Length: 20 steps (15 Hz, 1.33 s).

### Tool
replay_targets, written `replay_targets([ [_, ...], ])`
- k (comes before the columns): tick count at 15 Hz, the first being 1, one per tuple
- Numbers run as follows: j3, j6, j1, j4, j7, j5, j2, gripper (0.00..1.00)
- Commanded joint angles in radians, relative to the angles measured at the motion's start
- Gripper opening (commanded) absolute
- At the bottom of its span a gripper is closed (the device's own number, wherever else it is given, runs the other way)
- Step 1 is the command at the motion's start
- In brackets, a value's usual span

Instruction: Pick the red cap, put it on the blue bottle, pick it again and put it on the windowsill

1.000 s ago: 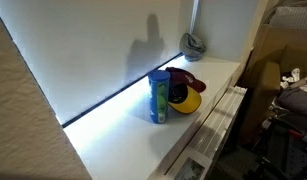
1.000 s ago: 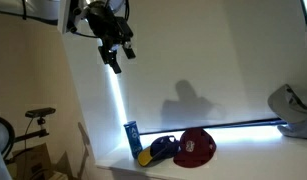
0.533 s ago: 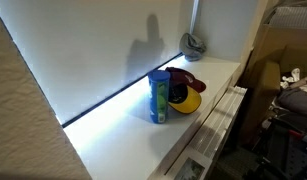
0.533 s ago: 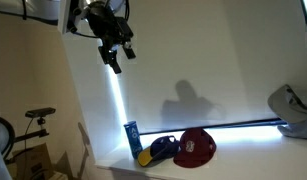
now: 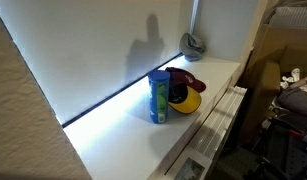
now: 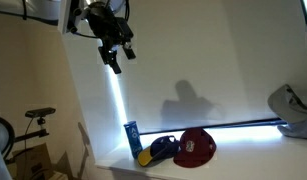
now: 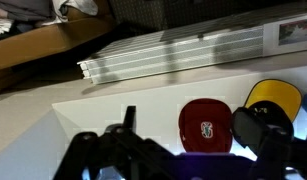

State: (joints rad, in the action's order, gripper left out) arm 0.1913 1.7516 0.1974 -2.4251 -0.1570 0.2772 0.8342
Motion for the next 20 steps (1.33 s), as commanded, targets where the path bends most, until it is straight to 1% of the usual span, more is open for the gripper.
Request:
replay_targets([
  [1,-0.004,-0.003,-0.075,0.014,-0.038,-0.012,-0.146,1.0],
  [2,0.003,0.042,-0.103,-0.015,-0.047,-0.027,-0.184,1.0],
  [3,0.008,0.059,-0.127,-0.021,-0.063,-0.04,-0.227,1.0],
  [4,-0.003,0.074,-0.154,-0.018,-0.069,-0.059,-0.282,1.0],
  [7,-0.004,0.15,-0.207,0.002,-0.142,-0.105,-0.491,1.0],
  [8,-0.028,0.103,-0.203,0.038,-0.131,-0.09,-0.546,1.0],
  [9,-0.032,0.127,-0.181,-0.026,-0.102,-0.09,-0.426,1.0],
  [11,-0.047,0.127,-0.186,0.001,-0.104,-0.088,-0.525,1.0],
  [12,-0.05,0.125,-0.186,0.015,-0.105,-0.087,-0.549,1.0],
  [13,-0.044,0.179,-0.182,-0.013,-0.092,-0.111,-0.51,1.0],
  [14,-0.035,0.214,-0.18,-0.012,-0.087,-0.151,-0.5,1.0],
  [17,-0.007,0.336,-0.168,0.024,-0.105,-0.255,-0.527,1.0],
  [20,0.035,0.533,-0.134,0.013,-0.11,-0.322,-0.57,1.0],
])
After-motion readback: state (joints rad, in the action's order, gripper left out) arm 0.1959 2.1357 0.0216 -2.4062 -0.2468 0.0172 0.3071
